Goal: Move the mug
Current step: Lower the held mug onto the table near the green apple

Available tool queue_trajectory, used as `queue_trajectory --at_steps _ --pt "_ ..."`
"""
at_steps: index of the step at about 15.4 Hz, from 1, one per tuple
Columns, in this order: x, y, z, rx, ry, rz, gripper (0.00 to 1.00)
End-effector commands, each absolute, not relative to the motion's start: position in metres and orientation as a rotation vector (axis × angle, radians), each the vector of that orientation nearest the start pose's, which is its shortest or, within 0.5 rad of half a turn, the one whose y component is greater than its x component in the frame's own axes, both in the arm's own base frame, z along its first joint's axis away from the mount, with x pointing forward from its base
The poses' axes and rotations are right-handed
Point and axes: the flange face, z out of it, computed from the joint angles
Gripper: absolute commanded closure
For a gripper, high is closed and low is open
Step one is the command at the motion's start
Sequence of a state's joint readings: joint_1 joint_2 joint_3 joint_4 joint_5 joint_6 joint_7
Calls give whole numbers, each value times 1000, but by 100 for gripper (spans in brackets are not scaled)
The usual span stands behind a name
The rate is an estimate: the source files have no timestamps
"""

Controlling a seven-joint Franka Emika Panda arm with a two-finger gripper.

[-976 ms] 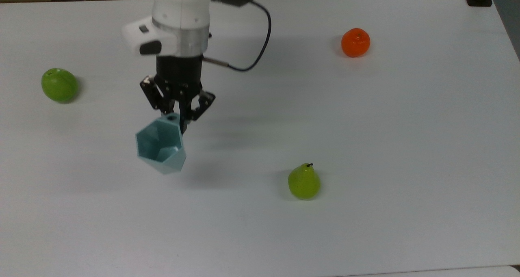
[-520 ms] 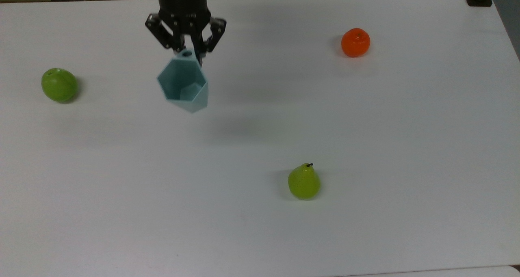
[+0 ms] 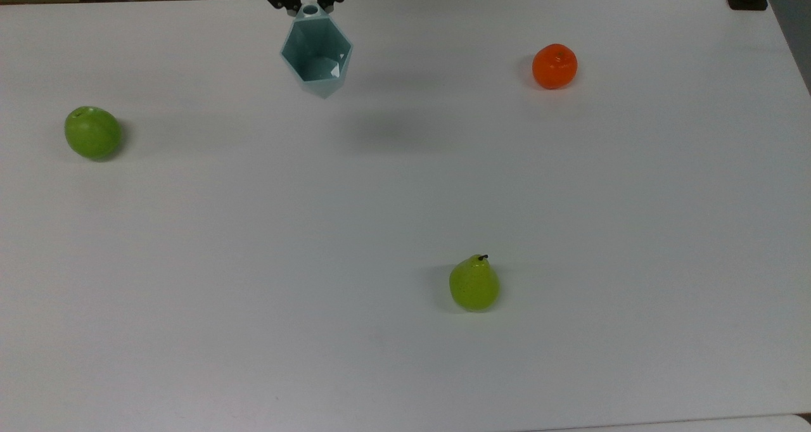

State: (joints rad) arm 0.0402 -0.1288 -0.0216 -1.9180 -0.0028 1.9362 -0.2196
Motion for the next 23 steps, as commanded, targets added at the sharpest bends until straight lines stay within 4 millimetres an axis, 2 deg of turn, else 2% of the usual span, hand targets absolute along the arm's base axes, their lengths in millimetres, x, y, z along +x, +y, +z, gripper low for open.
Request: queue_trajectory --at_steps 1,3,8,14,21,23 --pt "496 4 526 -3096 -465 -143 100" --pt "488 0 503 -3096 -501 -84 100" --pt "477 -11 454 -3113 -513 -62 100" --pt "474 -8 405 -3122 -528 -123 100" --pt "492 -7 371 -3130 -519 -197 100" --pt "490 -6 363 -3129 -522 -212 100"
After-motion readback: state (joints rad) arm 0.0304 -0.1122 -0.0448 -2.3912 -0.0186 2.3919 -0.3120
